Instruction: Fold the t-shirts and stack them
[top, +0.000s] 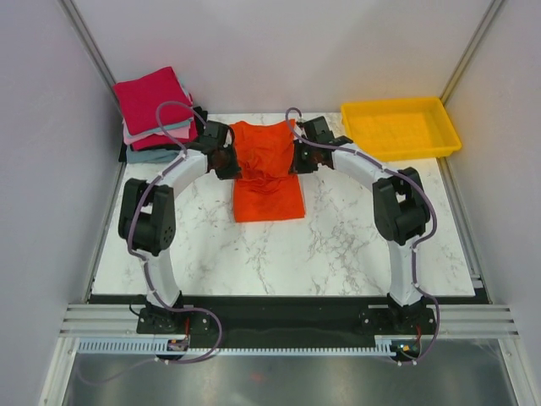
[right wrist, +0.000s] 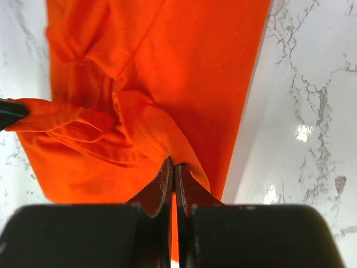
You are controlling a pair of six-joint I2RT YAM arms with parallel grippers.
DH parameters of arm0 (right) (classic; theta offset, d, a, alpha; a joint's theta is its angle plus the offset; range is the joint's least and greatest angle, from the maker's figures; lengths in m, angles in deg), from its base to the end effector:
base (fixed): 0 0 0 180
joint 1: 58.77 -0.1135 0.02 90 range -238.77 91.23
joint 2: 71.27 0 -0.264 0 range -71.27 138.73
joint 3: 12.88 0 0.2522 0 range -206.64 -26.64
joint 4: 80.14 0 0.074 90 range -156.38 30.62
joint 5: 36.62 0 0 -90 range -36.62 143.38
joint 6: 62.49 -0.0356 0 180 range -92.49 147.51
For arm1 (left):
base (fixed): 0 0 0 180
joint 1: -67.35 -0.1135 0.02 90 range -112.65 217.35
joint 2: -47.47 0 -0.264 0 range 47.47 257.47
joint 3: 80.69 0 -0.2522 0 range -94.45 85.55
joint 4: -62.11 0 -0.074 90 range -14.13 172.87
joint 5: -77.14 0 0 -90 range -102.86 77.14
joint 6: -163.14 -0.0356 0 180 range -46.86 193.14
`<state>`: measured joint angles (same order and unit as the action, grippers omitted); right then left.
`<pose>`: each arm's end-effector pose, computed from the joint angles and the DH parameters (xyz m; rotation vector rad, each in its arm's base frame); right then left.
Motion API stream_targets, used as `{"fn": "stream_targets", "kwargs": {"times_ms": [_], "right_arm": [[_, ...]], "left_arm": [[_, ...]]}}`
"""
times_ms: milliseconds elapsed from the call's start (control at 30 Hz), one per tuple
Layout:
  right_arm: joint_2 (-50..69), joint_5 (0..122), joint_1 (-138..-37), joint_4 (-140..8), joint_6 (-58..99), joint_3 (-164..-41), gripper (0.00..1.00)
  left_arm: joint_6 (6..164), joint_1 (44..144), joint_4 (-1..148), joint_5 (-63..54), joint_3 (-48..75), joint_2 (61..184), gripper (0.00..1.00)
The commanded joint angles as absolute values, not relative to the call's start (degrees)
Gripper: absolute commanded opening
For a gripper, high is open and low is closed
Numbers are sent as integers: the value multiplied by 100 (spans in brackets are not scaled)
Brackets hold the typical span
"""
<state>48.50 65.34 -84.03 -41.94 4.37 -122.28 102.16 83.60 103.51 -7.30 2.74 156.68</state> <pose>0.4230 0.2077 0.2157 -0.1449 2.4908 0.6247 0.3996 -0.1201 0.2190 -0.2450 2.5530 -0.4352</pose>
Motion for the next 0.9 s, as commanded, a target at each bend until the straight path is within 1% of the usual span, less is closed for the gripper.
{"fn": "stream_targets", "kwargs": {"times_ms": [0, 67, 100, 167, 200, 233, 267, 300, 333, 400, 500, 567, 667, 733, 767, 800, 833, 867], "right_arm": [[5248, 6840, -8295, -4213, 474, -12569, 7], [5450, 6849, -8216, -4195, 448, -12683, 11], [5512, 6849, -8189, -4186, 430, -12753, 18], [5696, 6920, -8057, -4160, 386, -12999, 26], [5758, 6929, -8014, -4108, 343, -13226, 31], [5871, 6955, -7935, -4072, 316, -13333, 38], [5933, 6990, -7899, -4046, 307, -13447, 45], [5986, 6990, -7864, -3898, 307, -13718, 64], [6056, 6990, -7794, -3827, 316, -13843, 72], [6083, 6981, -7697, -3660, 325, -14150, 81], [5909, 6947, -7504, -3457, 342, -14301, 83], [5514, 6867, -7495, -3448, 439, -14144, 83], [4828, 6841, -7731, -3702, 483, -13371, 80], [4495, 6788, -8090, -3878, 518, -12835, 68], [4432, 6805, -8214, -4009, 518, -12677, 59], [4414, 6840, -8328, -4036, 501, -12449, 41], [4457, 6902, -8538, -4063, 474, -12377, 34], [4501, 6954, -8628, -4124, 396, -12324, 24]], "left_arm": [[9969, 8264, 10320, -539, -101, 16119, 4], [10004, 8177, 10329, -513, -216, 16391, 6], [10004, 8133, 10338, -460, -417, 16489, 7], [9890, 8045, 10390, -250, -725, 16787, 11], [9837, 8018, 10434, -188, -1110, 16910, 21], [9715, 7992, 10617, -92, -1340, 17016, 28], [9662, 7974, 10750, -73, -1594, 17121, 33], [9626, 7965, 10873, -73, -2067, 17314, 48], [9565, 7930, 11144, -82, -2271, 17368, 57], [9564, 7860, 11400, -117, -2789, 17395, 71], [9600, 7702, 11612, -205, -2916, 17106, 78], [9582, 7658, 11604, -205, -2775, 16632, 79], [9529, 7666, 11595, -179, -2188, 15885, 80], [9529, 7684, 11446, -109, -1450, 15542, 76], [9564, 7693, 11358, -56, -1152, 15149, 75], [9608, 7701, 11122, -3, -531, 14962, 73], [9678, 7719, 10998, 171, -211, 14725, 72], [9696, 7737, 10901, 225, 349, 14331, 72]]}}
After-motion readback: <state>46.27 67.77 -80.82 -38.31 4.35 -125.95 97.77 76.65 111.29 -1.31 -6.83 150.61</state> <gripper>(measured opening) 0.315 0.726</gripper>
